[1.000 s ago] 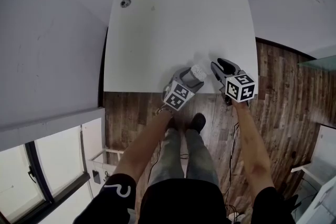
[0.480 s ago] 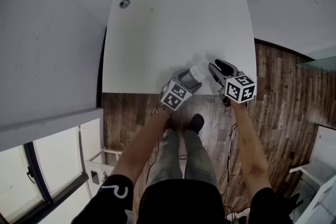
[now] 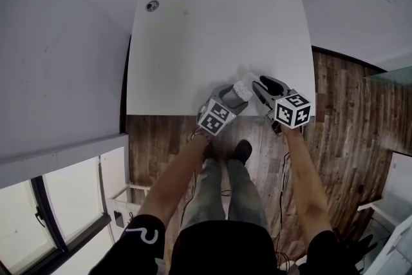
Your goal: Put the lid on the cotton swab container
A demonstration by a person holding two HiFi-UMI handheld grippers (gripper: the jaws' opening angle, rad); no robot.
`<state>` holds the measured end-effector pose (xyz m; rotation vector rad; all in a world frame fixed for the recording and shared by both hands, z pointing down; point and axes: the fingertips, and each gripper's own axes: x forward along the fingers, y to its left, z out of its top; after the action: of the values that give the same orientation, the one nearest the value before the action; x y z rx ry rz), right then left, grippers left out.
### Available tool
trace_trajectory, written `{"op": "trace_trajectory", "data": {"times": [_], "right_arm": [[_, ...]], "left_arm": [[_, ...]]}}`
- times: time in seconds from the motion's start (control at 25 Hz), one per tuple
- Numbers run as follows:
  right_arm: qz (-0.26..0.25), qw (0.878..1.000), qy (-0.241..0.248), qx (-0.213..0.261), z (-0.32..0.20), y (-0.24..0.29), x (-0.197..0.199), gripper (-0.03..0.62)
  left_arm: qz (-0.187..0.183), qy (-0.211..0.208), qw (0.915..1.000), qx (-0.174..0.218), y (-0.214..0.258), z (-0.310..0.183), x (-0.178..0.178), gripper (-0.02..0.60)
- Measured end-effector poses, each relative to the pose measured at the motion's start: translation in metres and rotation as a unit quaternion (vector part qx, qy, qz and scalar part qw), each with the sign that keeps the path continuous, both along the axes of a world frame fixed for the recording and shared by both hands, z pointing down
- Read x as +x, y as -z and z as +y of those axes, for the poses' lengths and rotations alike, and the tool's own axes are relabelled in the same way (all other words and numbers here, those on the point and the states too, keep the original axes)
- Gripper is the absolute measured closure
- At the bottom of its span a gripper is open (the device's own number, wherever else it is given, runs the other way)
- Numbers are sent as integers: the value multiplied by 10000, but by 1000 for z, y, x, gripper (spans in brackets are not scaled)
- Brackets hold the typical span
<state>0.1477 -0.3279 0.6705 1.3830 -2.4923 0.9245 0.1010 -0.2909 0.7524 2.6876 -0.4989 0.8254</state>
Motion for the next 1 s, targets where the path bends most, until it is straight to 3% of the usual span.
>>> {"op": "trace_trajectory", "data": {"times": [0.6, 1.0], "right_arm": [[-744, 9972, -56, 10, 4, 16, -4, 442], [-1132, 9928, 397, -62, 15, 23, -27, 533]], "left_arm": [[-17, -4, 10000, -13, 0, -1, 1, 249], [-23, 5, 10000, -14, 0, -1, 0, 250]]}}
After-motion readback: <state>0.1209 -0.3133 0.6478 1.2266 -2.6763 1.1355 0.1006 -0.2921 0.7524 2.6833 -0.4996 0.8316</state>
